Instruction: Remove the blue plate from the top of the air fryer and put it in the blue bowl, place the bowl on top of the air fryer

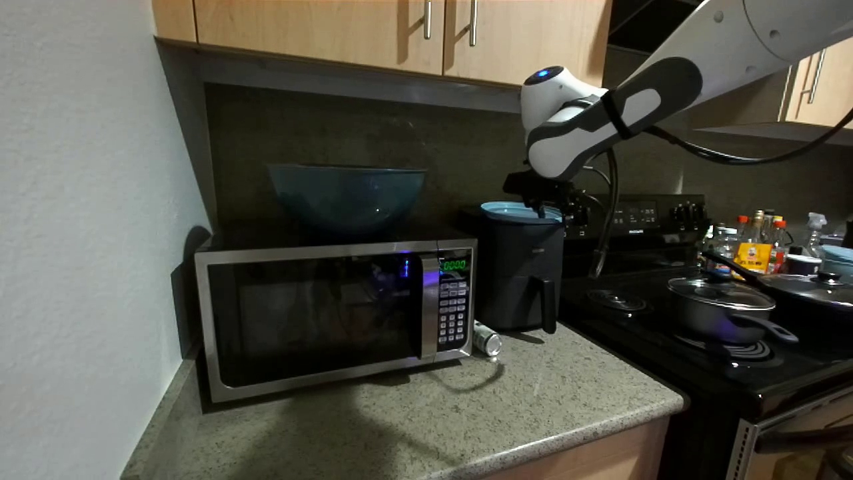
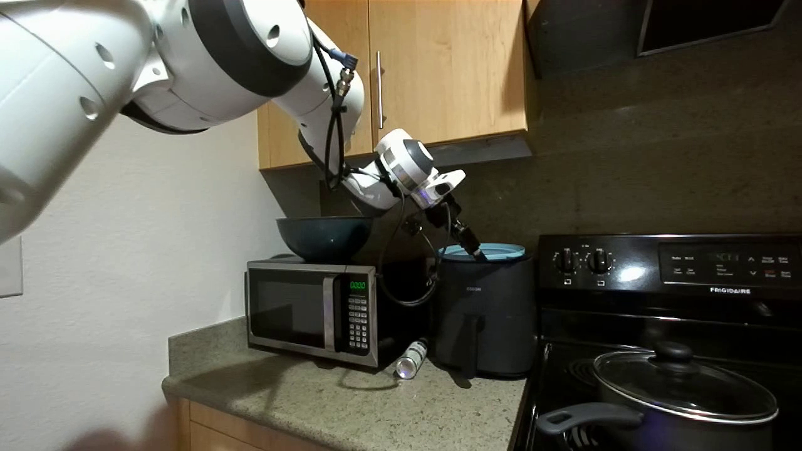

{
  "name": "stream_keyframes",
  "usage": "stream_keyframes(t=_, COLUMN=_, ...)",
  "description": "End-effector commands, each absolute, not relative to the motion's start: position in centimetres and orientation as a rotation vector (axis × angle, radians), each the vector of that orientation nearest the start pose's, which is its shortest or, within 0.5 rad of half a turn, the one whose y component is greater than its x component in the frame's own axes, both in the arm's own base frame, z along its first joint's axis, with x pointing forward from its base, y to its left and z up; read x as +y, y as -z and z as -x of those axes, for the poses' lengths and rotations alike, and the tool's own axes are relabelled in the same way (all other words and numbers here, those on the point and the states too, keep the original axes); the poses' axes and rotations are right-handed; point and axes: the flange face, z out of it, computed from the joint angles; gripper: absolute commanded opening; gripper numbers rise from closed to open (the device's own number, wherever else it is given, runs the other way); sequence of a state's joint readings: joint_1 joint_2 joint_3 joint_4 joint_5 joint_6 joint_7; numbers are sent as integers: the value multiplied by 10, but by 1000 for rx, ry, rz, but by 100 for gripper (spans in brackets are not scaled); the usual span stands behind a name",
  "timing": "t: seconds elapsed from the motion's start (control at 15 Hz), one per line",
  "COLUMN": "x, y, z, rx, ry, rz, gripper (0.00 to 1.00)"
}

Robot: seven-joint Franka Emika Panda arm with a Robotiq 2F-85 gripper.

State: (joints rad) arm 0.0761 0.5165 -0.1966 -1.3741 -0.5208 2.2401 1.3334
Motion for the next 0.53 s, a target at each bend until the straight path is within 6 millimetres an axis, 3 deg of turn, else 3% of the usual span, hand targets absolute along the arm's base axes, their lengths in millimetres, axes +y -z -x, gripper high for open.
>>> stream_keyframes(t=0.0, x=-77, y=-471, z=-730, rx=1775, ry=897, rz=2680, gripper=28)
stream_keyframes(t=0.27, x=-84, y=-475, z=-730, rx=1803, ry=854, rz=2613, gripper=9)
stream_keyframes(t=0.47, x=-88, y=-478, z=-732, rx=1809, ry=861, rz=2587, gripper=10)
